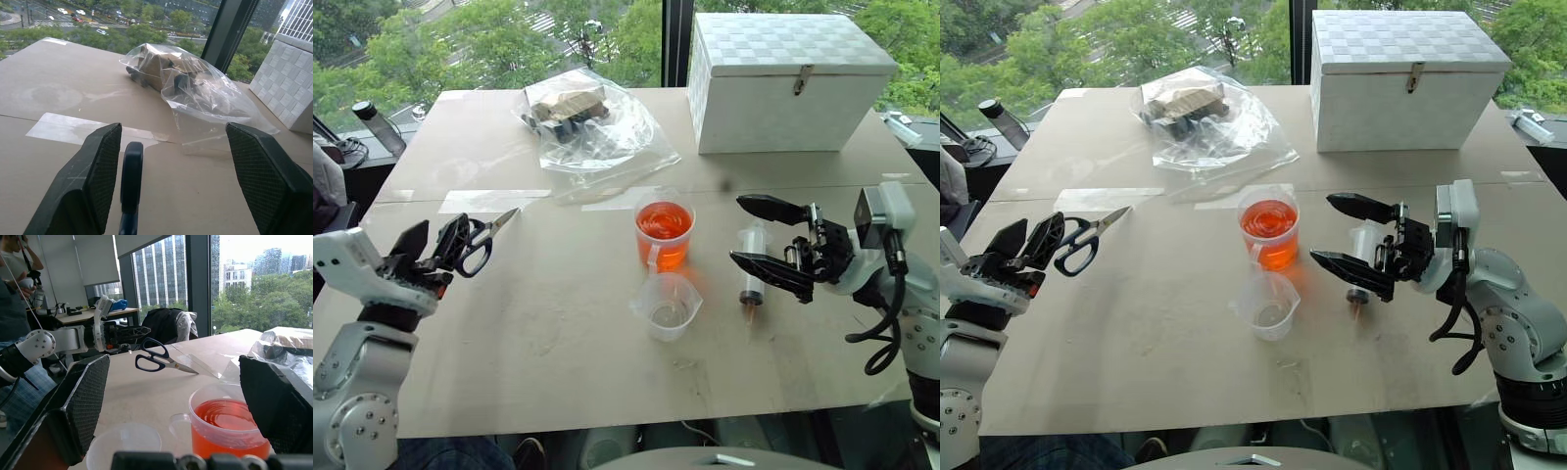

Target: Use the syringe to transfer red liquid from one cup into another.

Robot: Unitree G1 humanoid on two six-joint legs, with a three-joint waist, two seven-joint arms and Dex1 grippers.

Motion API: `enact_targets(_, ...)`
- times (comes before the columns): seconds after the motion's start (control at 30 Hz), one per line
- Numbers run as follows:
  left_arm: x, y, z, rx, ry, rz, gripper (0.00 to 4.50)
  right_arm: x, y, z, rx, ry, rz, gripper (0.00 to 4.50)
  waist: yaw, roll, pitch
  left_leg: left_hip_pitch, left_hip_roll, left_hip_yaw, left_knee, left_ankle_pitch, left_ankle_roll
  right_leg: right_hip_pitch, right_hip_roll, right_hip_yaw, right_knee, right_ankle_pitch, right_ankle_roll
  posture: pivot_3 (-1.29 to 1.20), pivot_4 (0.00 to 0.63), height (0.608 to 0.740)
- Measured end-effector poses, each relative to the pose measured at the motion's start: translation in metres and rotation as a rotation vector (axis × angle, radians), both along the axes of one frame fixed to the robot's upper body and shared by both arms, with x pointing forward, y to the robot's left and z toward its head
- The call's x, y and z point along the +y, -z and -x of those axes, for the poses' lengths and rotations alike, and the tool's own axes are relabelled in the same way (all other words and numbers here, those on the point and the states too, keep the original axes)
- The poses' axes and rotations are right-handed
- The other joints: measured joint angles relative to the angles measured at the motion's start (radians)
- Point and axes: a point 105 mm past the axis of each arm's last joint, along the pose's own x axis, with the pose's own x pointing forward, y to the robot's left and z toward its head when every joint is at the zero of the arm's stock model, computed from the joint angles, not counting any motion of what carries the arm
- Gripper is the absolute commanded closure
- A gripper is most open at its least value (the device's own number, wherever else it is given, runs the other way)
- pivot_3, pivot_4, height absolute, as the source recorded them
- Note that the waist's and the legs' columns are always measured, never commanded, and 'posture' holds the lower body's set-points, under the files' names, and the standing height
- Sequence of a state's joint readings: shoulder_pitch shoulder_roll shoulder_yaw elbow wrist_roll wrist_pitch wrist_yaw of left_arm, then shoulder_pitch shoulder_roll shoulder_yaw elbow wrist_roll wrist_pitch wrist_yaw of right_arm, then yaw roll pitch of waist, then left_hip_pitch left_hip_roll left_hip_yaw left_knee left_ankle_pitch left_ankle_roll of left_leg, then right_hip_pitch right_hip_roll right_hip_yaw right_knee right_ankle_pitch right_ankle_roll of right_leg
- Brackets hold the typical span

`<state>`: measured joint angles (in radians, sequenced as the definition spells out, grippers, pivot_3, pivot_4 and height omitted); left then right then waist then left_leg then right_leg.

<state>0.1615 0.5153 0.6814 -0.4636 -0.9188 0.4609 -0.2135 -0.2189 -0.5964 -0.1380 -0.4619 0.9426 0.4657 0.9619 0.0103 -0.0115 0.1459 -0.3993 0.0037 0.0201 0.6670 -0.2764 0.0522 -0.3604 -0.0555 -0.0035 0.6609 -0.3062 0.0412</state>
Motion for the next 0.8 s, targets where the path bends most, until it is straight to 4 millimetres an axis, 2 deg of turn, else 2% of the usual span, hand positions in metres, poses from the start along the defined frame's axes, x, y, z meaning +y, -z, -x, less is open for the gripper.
enact_targets(0.13,-0.001,-0.017,0.004,-0.102,0.066,0.174,0.03,-0.008,0.015,-0.002,0.042,0.056,0.064,0.00,0.000,0.000,0.000,-0.001,0.000,0.000,0.000,0.000,0.000,0.000,0.000,0.000,0.000,0.000,0.000,0.00,0.150,0.740)
enact_targets(0.2,-0.008,-0.022,0.006,-0.123,0.131,0.244,0.03,-0.012,0.023,-0.006,0.054,0.107,0.114,0.00,0.000,0.000,0.000,-0.001,0.000,0.000,0.000,0.001,-0.001,0.000,0.000,0.000,0.000,0.000,0.000,0.00,0.150,0.740)
enact_targets(0.27,-0.019,-0.023,0.009,-0.106,0.225,0.294,0.03,-0.018,0.032,-0.015,0.058,0.207,0.194,0.00,-0.001,0.000,0.000,0.000,0.000,0.000,0.000,0.002,-0.003,0.000,0.000,0.000,0.000,0.000,0.000,0.00,0.150,0.740)
enact_targets(0.4,-0.050,-0.030,0.016,-0.046,0.431,0.269,0.03,-0.031,0.051,-0.037,0.134,0.410,0.333,0.00,-0.006,0.000,0.000,0.000,0.000,0.000,0.000,0.002,-0.004,0.000,0.000,0.000,0.001,0.000,0.000,0.00,0.150,0.740)
enact_targets(0.5,-0.076,-0.043,0.023,0.000,0.626,0.171,0.03,-0.043,0.057,-0.049,0.204,0.524,0.458,0.00,-0.010,0.001,0.001,0.000,0.000,0.000,0.000,0.002,-0.004,0.000,0.000,0.000,0.000,0.000,0.000,0.00,0.150,0.740)
enact_targets(0.6,-0.099,-0.051,0.031,0.088,0.823,0.002,0.03,-0.053,0.058,-0.060,0.318,0.620,0.546,0.00,-0.017,0.001,0.001,0.000,0.000,0.000,0.000,0.003,-0.004,-0.001,0.000,0.000,0.001,0.000,-0.001,0.00,0.150,0.740)
enact_targets(0.7,-0.113,-0.059,0.036,0.129,0.970,-0.166,0.03,-0.049,0.059,-0.064,0.435,0.647,0.541,0.00,-0.022,0.002,0.002,0.000,0.000,0.001,-0.002,0.003,-0.004,-0.002,0.001,0.000,0.000,-0.001,-0.001,0.00,0.150,0.740)
enact_targets(0.8,-0.130,-0.076,0.036,0.151,1.140,-0.434,0.03,-0.042,0.066,-0.067,0.605,0.659,0.584,0.00,-0.023,0.001,0.005,-0.002,-0.001,0.001,-0.002,0.003,-0.005,-0.003,0.001,0.000,0.001,0.000,-0.001,0.00,0.150,0.740)
